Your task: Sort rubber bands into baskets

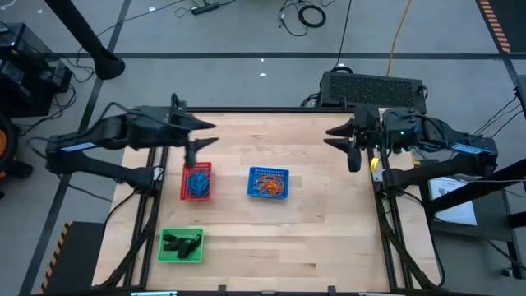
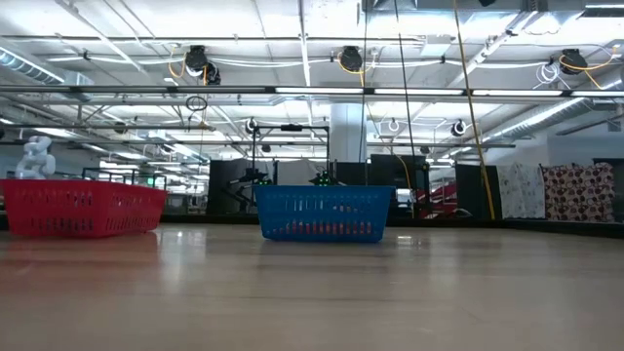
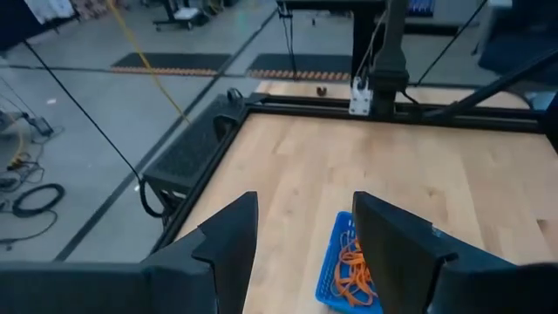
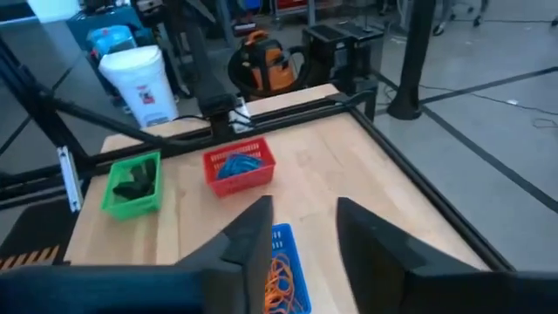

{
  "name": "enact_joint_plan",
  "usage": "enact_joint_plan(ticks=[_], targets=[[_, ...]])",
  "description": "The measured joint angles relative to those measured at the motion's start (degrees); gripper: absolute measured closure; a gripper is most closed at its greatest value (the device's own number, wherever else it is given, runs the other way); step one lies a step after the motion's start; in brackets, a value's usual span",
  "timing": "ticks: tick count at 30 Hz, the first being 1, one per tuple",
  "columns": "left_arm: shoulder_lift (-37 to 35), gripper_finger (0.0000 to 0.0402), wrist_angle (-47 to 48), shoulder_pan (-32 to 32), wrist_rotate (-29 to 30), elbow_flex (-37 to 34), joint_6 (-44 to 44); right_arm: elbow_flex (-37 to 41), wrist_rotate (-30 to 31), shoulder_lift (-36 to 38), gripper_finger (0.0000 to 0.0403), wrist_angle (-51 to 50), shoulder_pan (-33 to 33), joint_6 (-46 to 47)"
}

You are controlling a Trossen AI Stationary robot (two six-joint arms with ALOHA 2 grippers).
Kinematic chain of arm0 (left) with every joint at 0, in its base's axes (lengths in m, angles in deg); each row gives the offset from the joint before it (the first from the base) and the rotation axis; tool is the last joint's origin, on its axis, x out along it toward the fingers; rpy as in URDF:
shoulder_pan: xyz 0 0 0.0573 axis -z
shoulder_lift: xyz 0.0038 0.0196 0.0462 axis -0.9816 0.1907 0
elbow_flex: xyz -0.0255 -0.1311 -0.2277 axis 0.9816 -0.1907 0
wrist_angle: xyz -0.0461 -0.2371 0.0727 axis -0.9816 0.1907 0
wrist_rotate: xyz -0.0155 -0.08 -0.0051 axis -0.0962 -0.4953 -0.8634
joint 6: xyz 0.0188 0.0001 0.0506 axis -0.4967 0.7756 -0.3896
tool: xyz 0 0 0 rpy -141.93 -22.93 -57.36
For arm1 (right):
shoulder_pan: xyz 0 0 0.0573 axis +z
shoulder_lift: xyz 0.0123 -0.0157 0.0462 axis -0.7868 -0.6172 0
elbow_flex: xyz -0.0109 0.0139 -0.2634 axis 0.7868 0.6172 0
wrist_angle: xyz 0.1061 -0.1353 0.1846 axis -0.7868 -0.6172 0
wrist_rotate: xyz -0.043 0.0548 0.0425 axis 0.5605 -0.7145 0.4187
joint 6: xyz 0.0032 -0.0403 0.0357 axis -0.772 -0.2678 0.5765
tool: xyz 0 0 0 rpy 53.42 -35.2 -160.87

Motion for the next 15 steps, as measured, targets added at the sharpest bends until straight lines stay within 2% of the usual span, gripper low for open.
enact_joint_plan(ticks=[8, 15], targets=[[-14.02, 0.0205, -0.43, -1.04, 0.02, -11.04, 4.07, 7.6, -1.28, 3.18, 0.0393, 3.26, 0.0, 2.59], [-24.65, 0.0205, -4.62, -1.06, 0.26, -23.91, 14.14, 23.57, -2.98, 12.85, 0.0396, 17.15, -0.02, 3.52]])
